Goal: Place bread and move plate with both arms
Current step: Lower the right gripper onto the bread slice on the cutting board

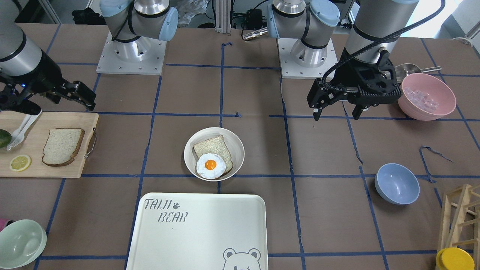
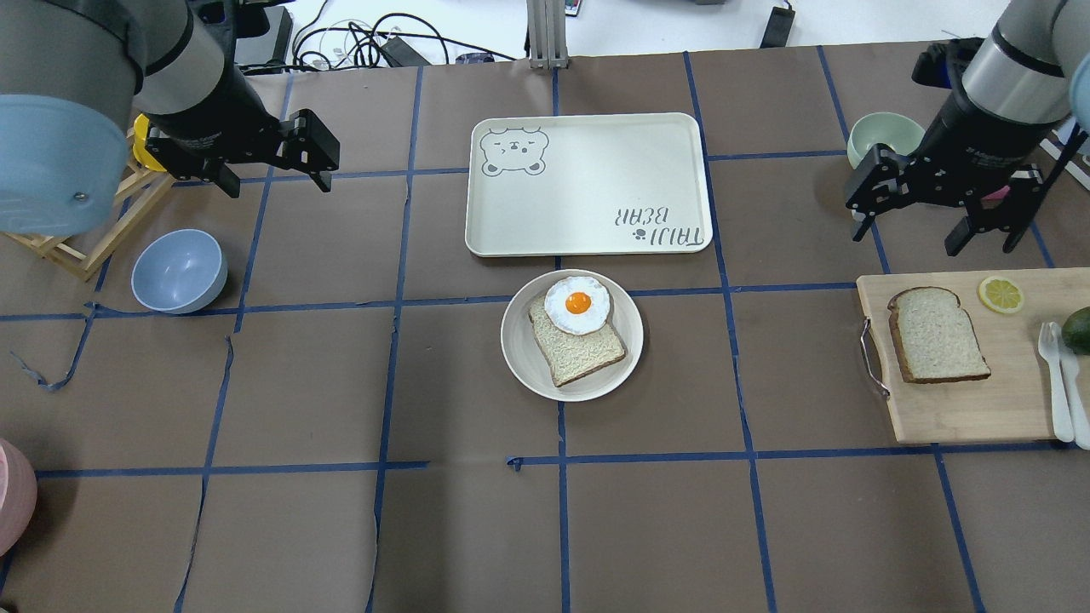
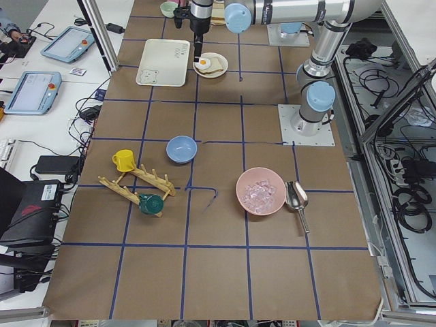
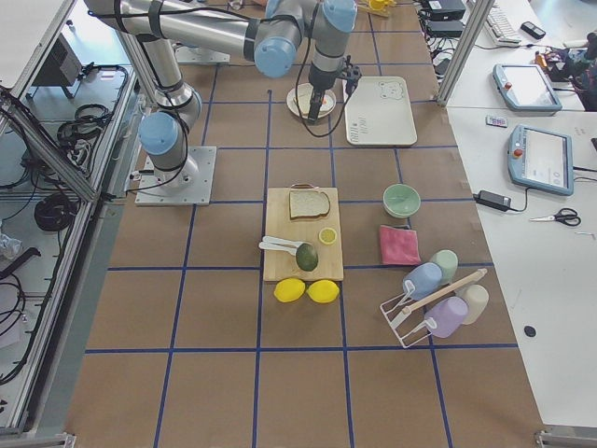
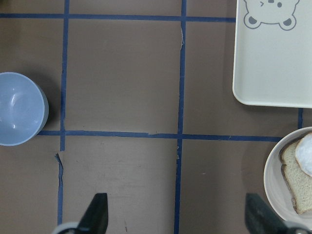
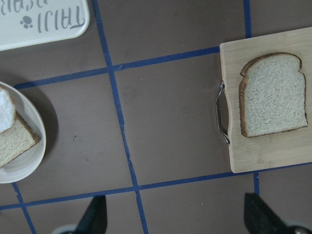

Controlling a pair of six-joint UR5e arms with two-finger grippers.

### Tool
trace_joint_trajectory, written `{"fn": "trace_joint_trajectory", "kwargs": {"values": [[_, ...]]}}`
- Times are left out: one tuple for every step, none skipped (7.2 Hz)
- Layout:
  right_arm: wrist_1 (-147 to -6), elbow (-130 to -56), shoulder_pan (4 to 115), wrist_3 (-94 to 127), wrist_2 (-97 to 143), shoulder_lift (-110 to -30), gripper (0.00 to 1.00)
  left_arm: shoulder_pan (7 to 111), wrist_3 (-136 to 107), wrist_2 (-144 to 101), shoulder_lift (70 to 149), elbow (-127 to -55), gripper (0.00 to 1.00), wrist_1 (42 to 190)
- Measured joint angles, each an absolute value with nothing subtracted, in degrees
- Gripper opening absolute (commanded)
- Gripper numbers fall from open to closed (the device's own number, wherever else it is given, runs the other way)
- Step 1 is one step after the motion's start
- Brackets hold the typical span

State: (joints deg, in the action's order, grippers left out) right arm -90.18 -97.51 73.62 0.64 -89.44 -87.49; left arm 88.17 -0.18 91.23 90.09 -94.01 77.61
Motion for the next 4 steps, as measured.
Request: {"fn": "trace_joint_trajectory", "kwargs": {"values": [[-94.4, -99.2, 72.1, 3.3, -89.6, -85.4, 1.00, 88.2, -0.2, 91.2, 90.1, -94.0, 1.00, 77.6], [-98.4, -101.3, 71.4, 4.7, -89.7, -83.4, 1.00, 88.1, -0.2, 91.2, 90.1, -94.0, 1.00, 77.6], [-103.2, -104.0, 71.0, 5.5, -89.9, -81.6, 0.94, 88.1, -0.1, 91.2, 90.1, -94.0, 1.00, 77.6], [-109.3, -106.9, 70.4, 5.8, -90.4, -79.8, 0.78, 88.1, -0.2, 91.2, 90.1, -94.0, 1.00, 77.6]]}}
